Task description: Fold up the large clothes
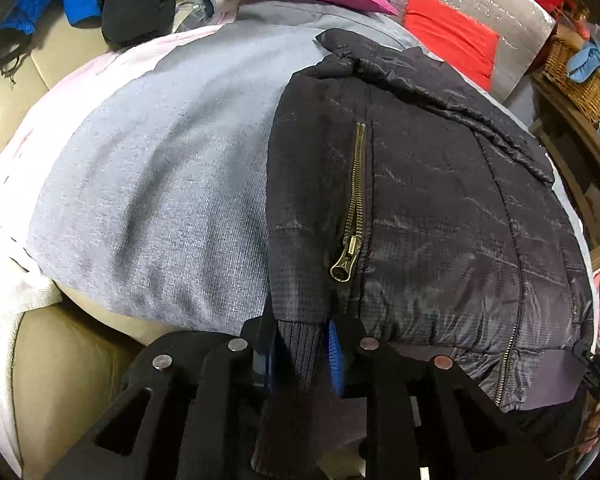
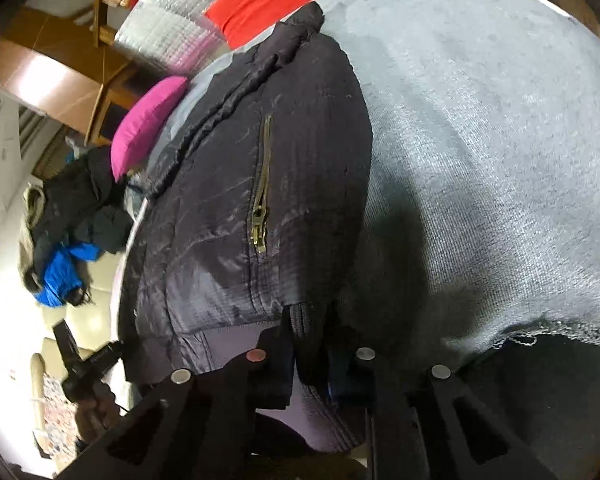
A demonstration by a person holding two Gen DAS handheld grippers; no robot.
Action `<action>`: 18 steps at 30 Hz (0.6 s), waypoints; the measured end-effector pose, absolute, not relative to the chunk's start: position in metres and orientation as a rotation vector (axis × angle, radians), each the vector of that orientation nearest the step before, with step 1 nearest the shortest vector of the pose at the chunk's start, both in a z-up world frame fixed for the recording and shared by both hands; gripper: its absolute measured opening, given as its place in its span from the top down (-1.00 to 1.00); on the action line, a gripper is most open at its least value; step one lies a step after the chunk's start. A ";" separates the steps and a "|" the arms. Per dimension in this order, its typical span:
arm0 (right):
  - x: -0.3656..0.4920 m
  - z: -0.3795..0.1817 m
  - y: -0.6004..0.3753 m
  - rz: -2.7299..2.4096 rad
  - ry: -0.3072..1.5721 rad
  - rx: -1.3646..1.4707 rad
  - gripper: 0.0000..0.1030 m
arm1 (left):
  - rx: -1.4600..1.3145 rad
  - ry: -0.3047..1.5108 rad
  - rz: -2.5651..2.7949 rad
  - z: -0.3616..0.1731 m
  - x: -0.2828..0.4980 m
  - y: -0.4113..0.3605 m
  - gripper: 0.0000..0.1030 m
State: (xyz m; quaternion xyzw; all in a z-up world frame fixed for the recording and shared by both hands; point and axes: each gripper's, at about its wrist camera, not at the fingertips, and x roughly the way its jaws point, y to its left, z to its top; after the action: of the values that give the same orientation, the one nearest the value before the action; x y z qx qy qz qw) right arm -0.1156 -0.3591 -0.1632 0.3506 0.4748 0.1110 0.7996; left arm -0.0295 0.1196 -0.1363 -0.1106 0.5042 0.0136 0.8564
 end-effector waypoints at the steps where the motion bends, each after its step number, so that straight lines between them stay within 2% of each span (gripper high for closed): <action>1: -0.116 -0.163 -0.360 0.229 1.021 0.744 0.55 | -0.227 1.063 0.035 -0.137 -0.030 0.120 0.47; 2: -0.117 -0.164 -0.362 0.218 1.024 0.735 0.39 | -0.223 1.064 0.042 -0.138 -0.029 0.118 0.45; 4: -0.117 -0.165 -0.362 0.217 1.022 0.742 -0.07 | -0.221 1.061 0.049 -0.140 -0.027 0.115 0.40; 5: -0.115 -0.164 -0.361 0.228 1.014 0.744 -0.18 | -0.215 1.061 0.054 -0.141 -0.025 0.114 0.38; 11: -0.103 -0.169 -0.345 0.245 1.053 0.707 -0.22 | -0.200 1.069 0.068 -0.143 -0.027 0.114 0.28; 13: -0.102 -0.168 -0.344 0.240 1.057 0.687 0.08 | -0.200 1.071 0.067 -0.145 -0.026 0.113 0.28; 14: -0.102 -0.170 -0.345 0.231 1.069 0.686 0.50 | -0.191 1.070 0.063 -0.145 -0.027 0.113 0.28; 16: -0.104 -0.173 -0.351 0.247 1.074 0.717 0.63 | -0.158 1.064 0.045 -0.144 -0.024 0.106 0.55; 18: -0.107 -0.168 -0.349 0.256 1.067 0.690 0.69 | -0.141 1.059 0.040 -0.142 -0.026 0.104 0.60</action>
State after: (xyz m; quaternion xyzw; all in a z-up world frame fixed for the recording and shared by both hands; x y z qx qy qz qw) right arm -0.1067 -0.3495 -0.1684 0.3214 0.4969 0.1190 0.7973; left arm -0.0259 0.1045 -0.1416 -0.0671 0.5044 0.0190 0.8606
